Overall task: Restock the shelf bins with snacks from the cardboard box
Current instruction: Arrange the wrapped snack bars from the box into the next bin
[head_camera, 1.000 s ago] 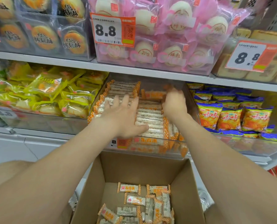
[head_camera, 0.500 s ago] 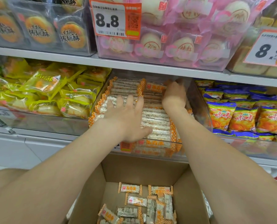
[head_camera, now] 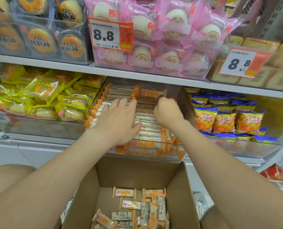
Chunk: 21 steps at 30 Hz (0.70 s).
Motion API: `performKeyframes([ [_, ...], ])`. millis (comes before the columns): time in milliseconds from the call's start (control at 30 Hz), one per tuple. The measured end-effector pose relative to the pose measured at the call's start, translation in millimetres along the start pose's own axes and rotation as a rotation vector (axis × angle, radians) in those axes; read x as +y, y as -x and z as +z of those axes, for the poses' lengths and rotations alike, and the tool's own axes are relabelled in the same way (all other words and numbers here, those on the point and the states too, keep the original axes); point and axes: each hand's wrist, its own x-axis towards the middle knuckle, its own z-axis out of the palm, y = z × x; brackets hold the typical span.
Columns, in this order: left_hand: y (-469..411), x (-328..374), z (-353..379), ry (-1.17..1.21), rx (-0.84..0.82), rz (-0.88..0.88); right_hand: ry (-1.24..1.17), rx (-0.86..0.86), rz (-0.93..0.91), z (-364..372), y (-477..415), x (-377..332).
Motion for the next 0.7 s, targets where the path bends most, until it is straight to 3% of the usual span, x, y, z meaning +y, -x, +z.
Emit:
performKeyframes([
  [100, 18.3, 6.4, -6.8, 0.050, 0.237, 0.081, -0.037, 0.073, -0.158, -29.4, 40.6, -12.8],
  [167, 37.5, 13.3, -14.8, 0.143, 0.295, 0.112, -0.144, 0.074, -0.212, -44.8, 76.1, -20.6],
  [267, 70.3, 20.1, -10.6, 0.285, 0.074, 0.097, -0.191, -0.053, -0.291, -49.5, 137.2, -17.8],
  [433, 111.2, 24.8, 50.7, 0.193, -0.457, 0.182, -0.037, -0.561, -0.295, -1.2, 206.7, 10.4],
  [533, 125.3, 27.3, 107.3, 0.119, -0.656, 0.220, 0.010, -0.757, -0.261, 41.6, 223.1, 21.2],
  [700, 133.5, 27.8, 197.7, 0.059, -0.865, 0.110, -0.062, -0.946, -0.071, 117.4, 224.4, 28.7],
])
